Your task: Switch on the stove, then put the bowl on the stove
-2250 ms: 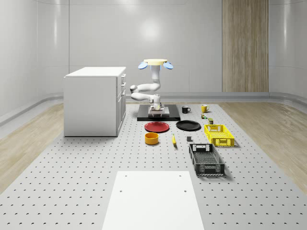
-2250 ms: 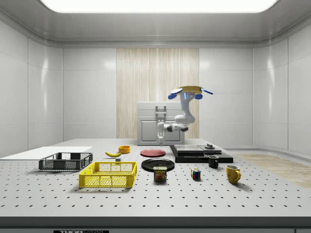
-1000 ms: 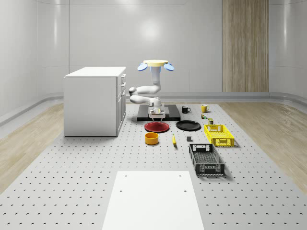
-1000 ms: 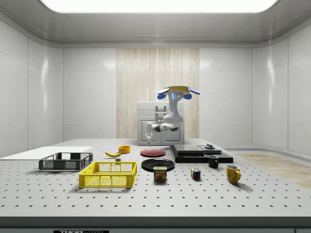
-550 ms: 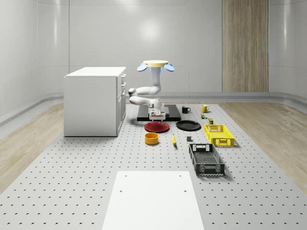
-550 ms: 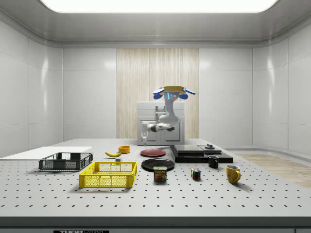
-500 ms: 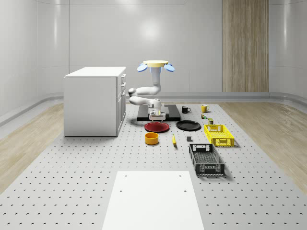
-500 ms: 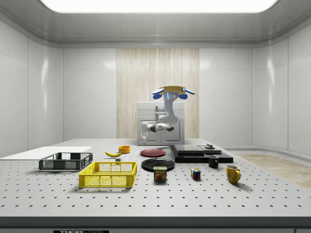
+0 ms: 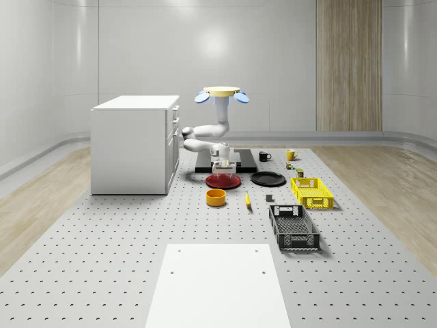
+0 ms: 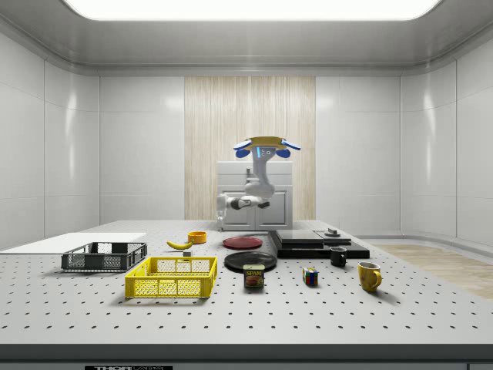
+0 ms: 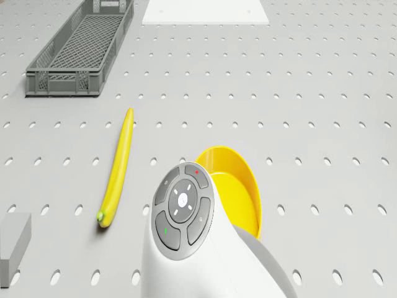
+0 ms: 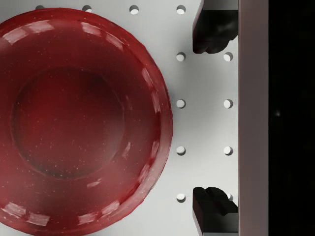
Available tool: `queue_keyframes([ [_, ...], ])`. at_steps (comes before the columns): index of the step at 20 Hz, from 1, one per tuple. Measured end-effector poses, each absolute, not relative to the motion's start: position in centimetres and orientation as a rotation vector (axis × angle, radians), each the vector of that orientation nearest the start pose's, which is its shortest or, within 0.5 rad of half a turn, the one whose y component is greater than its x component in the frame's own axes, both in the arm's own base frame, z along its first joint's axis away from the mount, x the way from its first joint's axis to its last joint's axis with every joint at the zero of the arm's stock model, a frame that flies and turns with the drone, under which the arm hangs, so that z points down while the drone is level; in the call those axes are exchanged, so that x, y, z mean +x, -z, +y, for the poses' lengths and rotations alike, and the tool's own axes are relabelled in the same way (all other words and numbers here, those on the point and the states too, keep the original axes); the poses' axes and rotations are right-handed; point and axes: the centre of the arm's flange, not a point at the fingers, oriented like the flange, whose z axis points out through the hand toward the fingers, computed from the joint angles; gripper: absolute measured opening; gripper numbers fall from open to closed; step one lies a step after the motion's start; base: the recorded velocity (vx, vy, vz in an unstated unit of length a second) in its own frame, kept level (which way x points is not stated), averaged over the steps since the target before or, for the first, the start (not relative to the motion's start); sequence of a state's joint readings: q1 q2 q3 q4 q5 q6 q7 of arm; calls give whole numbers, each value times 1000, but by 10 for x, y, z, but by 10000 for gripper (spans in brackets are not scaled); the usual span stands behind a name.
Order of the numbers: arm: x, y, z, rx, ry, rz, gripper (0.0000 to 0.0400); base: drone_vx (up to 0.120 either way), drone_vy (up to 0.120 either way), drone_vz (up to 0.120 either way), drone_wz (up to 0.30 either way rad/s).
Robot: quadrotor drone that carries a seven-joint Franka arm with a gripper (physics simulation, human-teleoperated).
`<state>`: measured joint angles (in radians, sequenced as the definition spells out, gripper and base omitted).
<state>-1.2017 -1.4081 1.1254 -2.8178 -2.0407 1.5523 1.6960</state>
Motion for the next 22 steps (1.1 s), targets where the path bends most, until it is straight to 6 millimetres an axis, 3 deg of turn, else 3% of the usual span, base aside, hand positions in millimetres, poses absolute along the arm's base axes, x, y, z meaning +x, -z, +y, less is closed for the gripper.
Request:
queue_keyframes([
  [8, 307, -557, -16, 0, -786, -2, 400, 120, -30, 0, 0],
  [22, 307, -557, -16, 0, -786, -2, 400, 120, 9, 0, 0],
])
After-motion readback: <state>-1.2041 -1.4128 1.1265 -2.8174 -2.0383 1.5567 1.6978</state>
